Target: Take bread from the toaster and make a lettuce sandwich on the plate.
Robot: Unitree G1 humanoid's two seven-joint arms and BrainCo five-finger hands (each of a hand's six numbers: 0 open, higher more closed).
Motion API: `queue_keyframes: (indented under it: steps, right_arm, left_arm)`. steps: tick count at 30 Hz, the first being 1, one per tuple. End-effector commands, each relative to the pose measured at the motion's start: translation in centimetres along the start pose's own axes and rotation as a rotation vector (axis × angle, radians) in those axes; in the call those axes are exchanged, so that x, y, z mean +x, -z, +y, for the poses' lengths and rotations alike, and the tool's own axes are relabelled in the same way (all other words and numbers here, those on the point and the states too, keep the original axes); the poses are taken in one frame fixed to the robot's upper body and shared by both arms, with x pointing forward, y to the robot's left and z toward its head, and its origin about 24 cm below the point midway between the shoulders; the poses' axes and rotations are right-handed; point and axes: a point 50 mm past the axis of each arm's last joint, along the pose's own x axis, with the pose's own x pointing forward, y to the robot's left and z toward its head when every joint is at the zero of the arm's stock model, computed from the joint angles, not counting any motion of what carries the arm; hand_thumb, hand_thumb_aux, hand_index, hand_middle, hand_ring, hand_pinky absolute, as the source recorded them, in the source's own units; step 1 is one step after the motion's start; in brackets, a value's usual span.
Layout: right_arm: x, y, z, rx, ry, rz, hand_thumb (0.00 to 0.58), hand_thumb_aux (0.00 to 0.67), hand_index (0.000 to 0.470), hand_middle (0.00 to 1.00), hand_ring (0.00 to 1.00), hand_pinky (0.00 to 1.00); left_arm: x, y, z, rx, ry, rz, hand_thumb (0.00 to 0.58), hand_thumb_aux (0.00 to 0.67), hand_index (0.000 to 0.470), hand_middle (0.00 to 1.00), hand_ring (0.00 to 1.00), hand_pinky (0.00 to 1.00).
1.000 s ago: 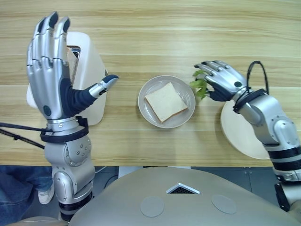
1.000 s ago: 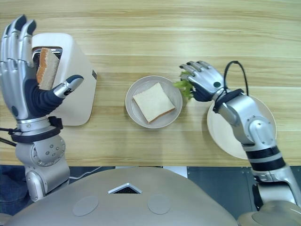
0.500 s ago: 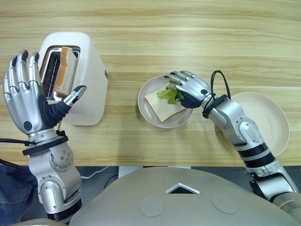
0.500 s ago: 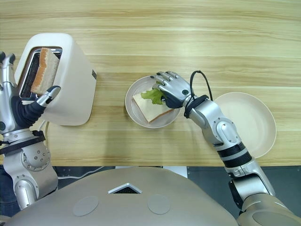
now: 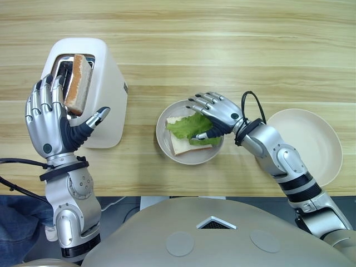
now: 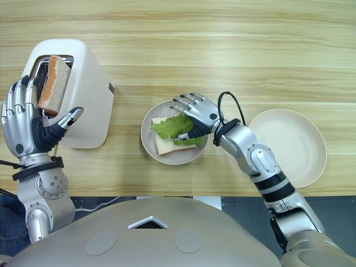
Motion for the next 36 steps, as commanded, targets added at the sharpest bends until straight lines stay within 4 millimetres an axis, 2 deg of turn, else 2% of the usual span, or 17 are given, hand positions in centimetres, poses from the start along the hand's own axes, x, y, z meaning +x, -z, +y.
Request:
queue_keyframes:
  steps: [1,5,12,13,14,15,17,20,21,26,27,28,29,30,31,35,36]
  right_arm:
    - [0.1,-0.7,-0.7,0.043,0.060,-0.017,0.000,0.000,0.000,0.00,0.00,0.00]
    - [0.0,-0.7,-0.9,0.055,0.080,-0.010,0.000,0.000,0.000,0.00,0.00,0.00]
    - [-1.4,1.2,-1.0,0.058,0.085,0.077,0.000,0.000,0.000,0.00,0.00,0.00]
    - [-1.5,1.3,-0.8,0.061,0.079,0.082,0.000,0.000,0.000,0.00,0.00,0.00]
    - [-1.6,1.4,-0.6,0.065,0.073,0.087,0.000,0.000,0.000,0.00,0.00,0.00]
    - [-1.8,1.5,-0.3,0.068,0.059,0.097,0.000,0.000,0.000,0.00,0.00,0.00]
    - [-2.0,1.8,0.3,0.075,0.035,0.116,0.000,0.000,0.000,0.00,0.00,0.00]
    - [-2.2,2.0,0.9,0.088,0.019,0.133,0.000,0.000,0.000,0.00,0.00,0.00]
    - [-2.2,2.0,0.9,0.091,0.016,0.137,0.000,0.000,0.000,0.00,0.00,0.00]
    - [-2.3,2.2,1.4,0.103,-0.006,0.154,0.000,0.000,0.000,0.00,0.00,0.00]
    - [-2.3,2.2,1.5,0.109,-0.007,0.157,0.000,0.000,0.000,0.00,0.00,0.00]
    - [-2.4,2.2,1.5,0.112,-0.007,0.158,0.000,0.000,0.000,0.00,0.00,0.00]
    - [-2.4,2.2,1.5,0.115,-0.005,0.158,0.000,0.000,0.000,0.00,0.00,0.00]
    - [-2.4,2.2,1.5,0.117,-0.002,0.159,0.000,0.000,0.000,0.00,0.00,0.00]
    - [-2.4,2.2,1.5,0.118,-0.001,0.160,0.000,0.000,0.000,0.00,0.00,0.00]
    - [-2.6,2.6,0.9,0.127,0.036,0.178,0.000,0.000,0.000,0.00,0.00,0.00]
    - [-2.6,2.6,0.8,0.128,0.043,0.181,0.000,0.000,0.000,0.00,0.00,0.00]
  left_arm:
    - [0.2,0.0,-0.5,-0.002,0.021,0.005,0.000,0.000,0.000,0.00,0.00,0.00]
    - [0.2,0.1,-0.6,0.003,0.029,0.013,0.000,0.000,0.000,0.00,0.00,0.00]
    - [0.5,0.5,-1.3,0.021,0.056,0.029,0.000,0.000,0.000,0.00,0.00,0.00]
    - [0.6,0.5,-1.2,0.021,0.049,0.033,0.079,0.047,0.033,0.00,0.00,0.00]
    - [0.7,0.6,-1.1,0.019,0.035,0.037,0.355,0.252,0.177,0.00,0.00,0.00]
    - [0.7,0.5,-0.7,0.015,0.011,0.039,0.476,0.386,0.271,0.00,0.00,0.00]
    - [0.9,0.3,0.3,-0.001,-0.069,0.034,0.485,0.399,0.280,0.00,0.00,0.00]
    - [0.9,0.3,1.3,-0.004,-0.148,0.027,0.563,0.554,0.389,0.00,0.00,0.00]
    - [0.9,0.5,1.3,-0.005,-0.150,0.033,0.580,0.670,0.470,0.00,0.00,0.00]
    - [0.5,0.8,1.2,-0.016,-0.151,0.051,0.580,0.670,0.470,0.00,0.00,0.00]
    - [0.5,0.8,1.1,-0.020,-0.148,0.051,0.549,0.515,0.361,0.00,0.00,0.00]
    - [0.4,0.8,1.0,-0.024,-0.142,0.052,0.491,0.407,0.286,0.00,0.00,0.00]
    - [0.4,0.9,0.8,-0.026,-0.136,0.055,0.508,0.434,0.304,0.00,0.00,0.00]
    - [0.4,1.0,0.7,-0.031,-0.130,0.057,0.553,0.525,0.369,0.00,0.00,0.00]
    - [0.4,1.0,0.6,-0.033,-0.127,0.059,0.580,0.670,0.470,0.00,0.00,0.00]
    - [0.9,0.9,1.8,-0.092,-0.195,0.042,0.580,0.670,0.470,0.00,0.00,0.00]
    - [1.1,0.8,2.3,-0.114,-0.225,0.026,0.580,0.670,0.470,0.49,0.49,0.49]
